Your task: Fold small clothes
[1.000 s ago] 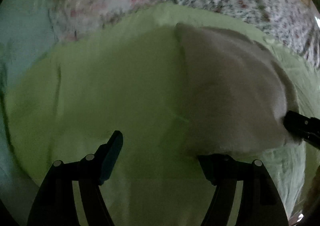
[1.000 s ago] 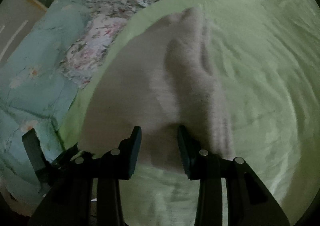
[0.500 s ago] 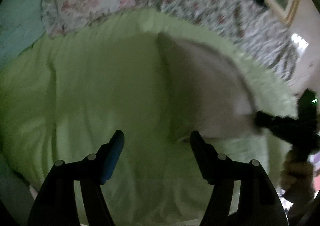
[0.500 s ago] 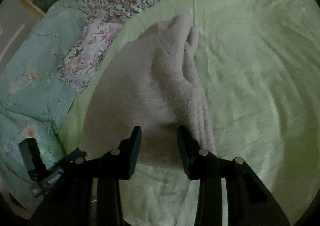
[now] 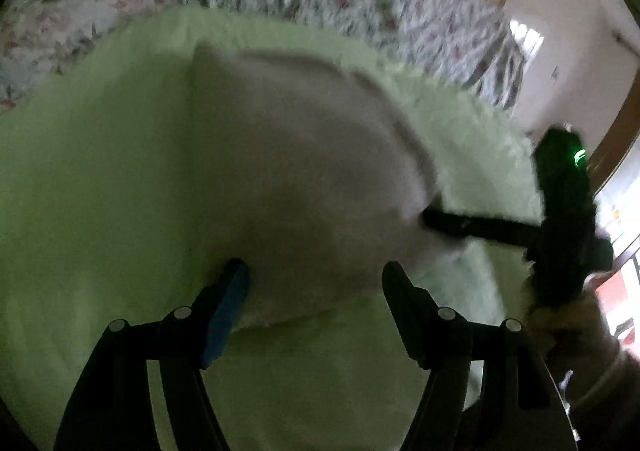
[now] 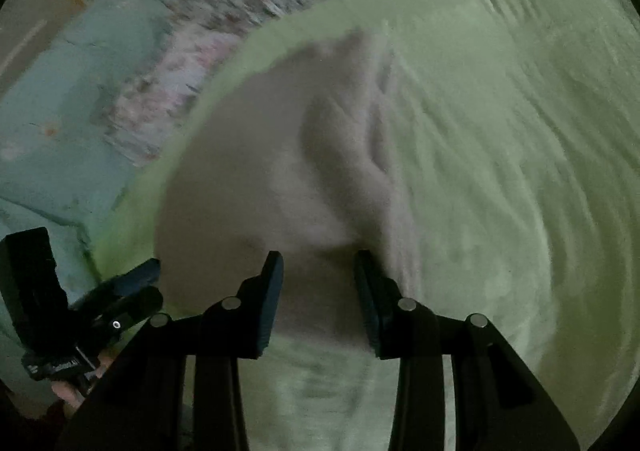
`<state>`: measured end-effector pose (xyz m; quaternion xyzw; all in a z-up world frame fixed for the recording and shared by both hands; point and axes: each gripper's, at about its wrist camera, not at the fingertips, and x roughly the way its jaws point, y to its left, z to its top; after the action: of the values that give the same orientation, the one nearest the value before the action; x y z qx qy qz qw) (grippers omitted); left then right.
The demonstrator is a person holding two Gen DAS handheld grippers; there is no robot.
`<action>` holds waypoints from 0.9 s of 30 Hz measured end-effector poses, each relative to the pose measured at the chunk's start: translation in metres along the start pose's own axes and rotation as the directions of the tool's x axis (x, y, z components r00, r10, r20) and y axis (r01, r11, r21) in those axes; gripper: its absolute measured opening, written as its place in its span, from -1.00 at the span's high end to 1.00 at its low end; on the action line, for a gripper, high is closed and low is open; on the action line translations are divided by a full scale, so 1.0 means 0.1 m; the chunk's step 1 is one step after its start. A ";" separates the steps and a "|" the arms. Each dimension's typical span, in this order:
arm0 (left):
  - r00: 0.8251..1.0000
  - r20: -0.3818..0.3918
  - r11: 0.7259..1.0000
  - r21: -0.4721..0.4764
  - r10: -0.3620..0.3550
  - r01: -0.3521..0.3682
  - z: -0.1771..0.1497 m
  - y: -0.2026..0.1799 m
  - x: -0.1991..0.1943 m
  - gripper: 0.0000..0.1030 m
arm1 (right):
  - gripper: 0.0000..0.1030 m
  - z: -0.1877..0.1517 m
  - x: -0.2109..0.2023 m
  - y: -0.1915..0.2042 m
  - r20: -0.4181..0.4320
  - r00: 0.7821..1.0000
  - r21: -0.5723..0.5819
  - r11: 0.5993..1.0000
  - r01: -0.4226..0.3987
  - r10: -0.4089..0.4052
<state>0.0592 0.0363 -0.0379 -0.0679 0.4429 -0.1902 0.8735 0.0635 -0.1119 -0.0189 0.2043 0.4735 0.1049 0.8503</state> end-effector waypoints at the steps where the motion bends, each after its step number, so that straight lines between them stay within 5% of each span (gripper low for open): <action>1: 1.000 -0.003 1.000 0.004 0.005 -0.005 -0.03 0.02 0.03 -0.34 | 0.26 -0.02 0.02 -0.05 0.008 1.000 0.006 1.000 -0.017 0.017; 16: 1.000 -0.002 0.999 0.034 0.024 -0.024 -0.16 -0.03 -0.06 -0.40 | 0.26 -0.18 -0.12 -0.04 0.047 0.999 -0.051 0.999 0.009 -0.007; 27: 0.999 -0.018 0.996 -0.076 0.042 -0.043 -0.30 0.13 -0.36 -0.43 | 0.18 -0.42 -0.43 -0.09 0.036 0.995 -0.022 0.995 0.096 -0.095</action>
<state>0.0193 0.0644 -0.0327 -0.0900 0.4584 -0.1551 0.8705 0.0050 -0.1256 -0.0101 0.1734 0.4665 0.0662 0.8648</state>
